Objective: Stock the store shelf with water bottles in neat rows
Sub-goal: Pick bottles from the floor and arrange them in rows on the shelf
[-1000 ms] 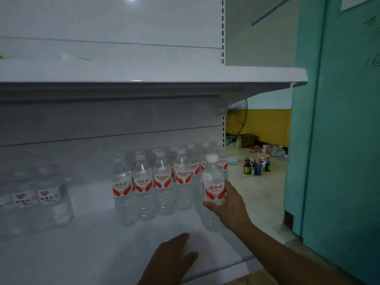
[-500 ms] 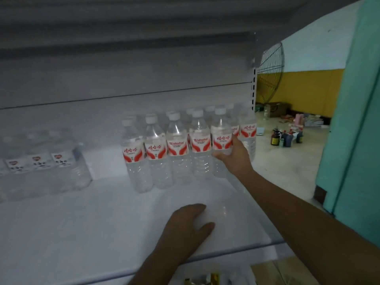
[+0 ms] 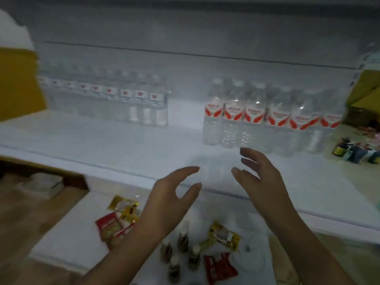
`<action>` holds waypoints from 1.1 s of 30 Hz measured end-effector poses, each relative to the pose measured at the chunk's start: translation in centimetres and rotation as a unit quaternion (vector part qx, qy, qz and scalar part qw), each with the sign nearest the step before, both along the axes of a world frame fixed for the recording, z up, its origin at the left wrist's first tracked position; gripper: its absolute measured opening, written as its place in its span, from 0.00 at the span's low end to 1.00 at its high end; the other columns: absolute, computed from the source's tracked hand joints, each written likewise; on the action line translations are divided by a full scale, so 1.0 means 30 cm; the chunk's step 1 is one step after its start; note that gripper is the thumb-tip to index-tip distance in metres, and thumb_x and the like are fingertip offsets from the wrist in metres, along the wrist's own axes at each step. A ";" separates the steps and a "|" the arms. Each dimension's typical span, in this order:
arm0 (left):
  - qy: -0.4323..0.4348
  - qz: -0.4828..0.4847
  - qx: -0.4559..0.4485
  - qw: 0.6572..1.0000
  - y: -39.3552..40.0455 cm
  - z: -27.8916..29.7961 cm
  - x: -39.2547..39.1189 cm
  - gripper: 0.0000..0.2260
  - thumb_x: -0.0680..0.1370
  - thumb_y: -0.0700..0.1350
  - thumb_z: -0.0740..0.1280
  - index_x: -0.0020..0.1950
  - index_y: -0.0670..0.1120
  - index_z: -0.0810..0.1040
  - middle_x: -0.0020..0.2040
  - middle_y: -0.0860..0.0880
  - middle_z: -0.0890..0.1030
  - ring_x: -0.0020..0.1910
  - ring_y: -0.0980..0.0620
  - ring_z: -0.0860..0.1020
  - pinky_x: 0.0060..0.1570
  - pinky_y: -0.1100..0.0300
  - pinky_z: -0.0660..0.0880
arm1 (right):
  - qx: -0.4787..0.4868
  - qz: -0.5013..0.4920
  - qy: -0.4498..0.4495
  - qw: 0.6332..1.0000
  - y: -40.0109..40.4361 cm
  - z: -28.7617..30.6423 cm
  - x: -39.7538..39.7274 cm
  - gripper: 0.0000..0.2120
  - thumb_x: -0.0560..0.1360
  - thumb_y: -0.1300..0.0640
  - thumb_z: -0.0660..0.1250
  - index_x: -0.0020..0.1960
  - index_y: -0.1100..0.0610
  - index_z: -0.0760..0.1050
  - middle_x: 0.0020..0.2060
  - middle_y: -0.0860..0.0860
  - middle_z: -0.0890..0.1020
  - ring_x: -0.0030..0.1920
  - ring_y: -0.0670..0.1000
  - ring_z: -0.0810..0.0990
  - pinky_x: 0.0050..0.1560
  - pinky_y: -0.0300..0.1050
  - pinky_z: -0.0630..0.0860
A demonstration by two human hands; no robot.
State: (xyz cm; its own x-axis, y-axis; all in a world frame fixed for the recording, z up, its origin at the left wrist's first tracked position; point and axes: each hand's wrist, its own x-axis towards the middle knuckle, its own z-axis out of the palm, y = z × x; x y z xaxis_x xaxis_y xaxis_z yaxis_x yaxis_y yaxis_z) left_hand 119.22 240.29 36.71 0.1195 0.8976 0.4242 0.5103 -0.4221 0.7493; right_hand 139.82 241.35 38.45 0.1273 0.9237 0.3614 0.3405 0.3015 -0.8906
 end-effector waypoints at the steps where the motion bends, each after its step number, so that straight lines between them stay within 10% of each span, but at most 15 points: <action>1: 0.005 0.031 -0.008 0.999 -0.051 -0.021 -0.099 0.14 0.76 0.51 0.68 0.61 0.61 0.75 0.57 0.72 0.72 0.56 0.78 0.68 0.56 0.81 0.63 | -0.008 0.038 0.007 0.999 -0.044 -0.027 -0.094 0.21 0.76 0.57 0.70 0.66 0.46 0.72 0.63 0.36 0.75 0.61 0.34 0.73 0.60 0.32 0.73; 6: -0.002 0.192 -0.060 0.980 -0.291 -0.133 -0.532 0.14 0.77 0.52 0.67 0.61 0.60 0.76 0.57 0.58 0.80 0.48 0.72 0.74 0.46 0.80 0.68 | -0.020 0.208 -0.009 0.978 -0.161 -0.138 -0.564 0.20 0.76 0.57 0.70 0.66 0.47 0.72 0.62 0.36 0.76 0.62 0.34 0.73 0.59 0.30 0.73; 10: -0.008 0.323 -0.090 0.942 -0.505 -0.220 -0.786 0.15 0.79 0.50 0.64 0.65 0.59 0.74 0.59 0.67 0.72 0.50 0.82 0.65 0.48 0.85 0.61 | -0.072 0.350 -0.071 0.931 -0.244 -0.243 -0.889 0.19 0.77 0.53 0.69 0.65 0.41 0.70 0.62 0.36 0.75 0.63 0.39 0.74 0.55 0.34 0.77; 16: -0.069 0.465 -0.140 0.871 -0.791 -0.362 -1.067 0.16 0.80 0.50 0.62 0.67 0.57 0.73 0.64 0.62 0.74 0.62 0.64 0.69 0.61 0.63 0.67 | -0.141 0.485 -0.119 0.855 -0.368 -0.439 -1.227 0.21 0.76 0.52 0.70 0.66 0.40 0.70 0.62 0.34 0.73 0.62 0.34 0.72 0.61 0.37 0.73; 33: -0.268 0.671 -0.244 0.647 -1.043 -1.113 -1.559 0.15 0.78 0.45 0.64 0.65 0.55 0.76 0.62 0.55 0.78 0.60 0.57 0.74 0.59 0.60 0.71 | -0.216 0.607 -0.365 0.673 -0.510 -1.148 -2.150 0.22 0.76 0.53 0.70 0.68 0.48 0.70 0.63 0.44 0.75 0.60 0.43 0.73 0.56 0.39 0.72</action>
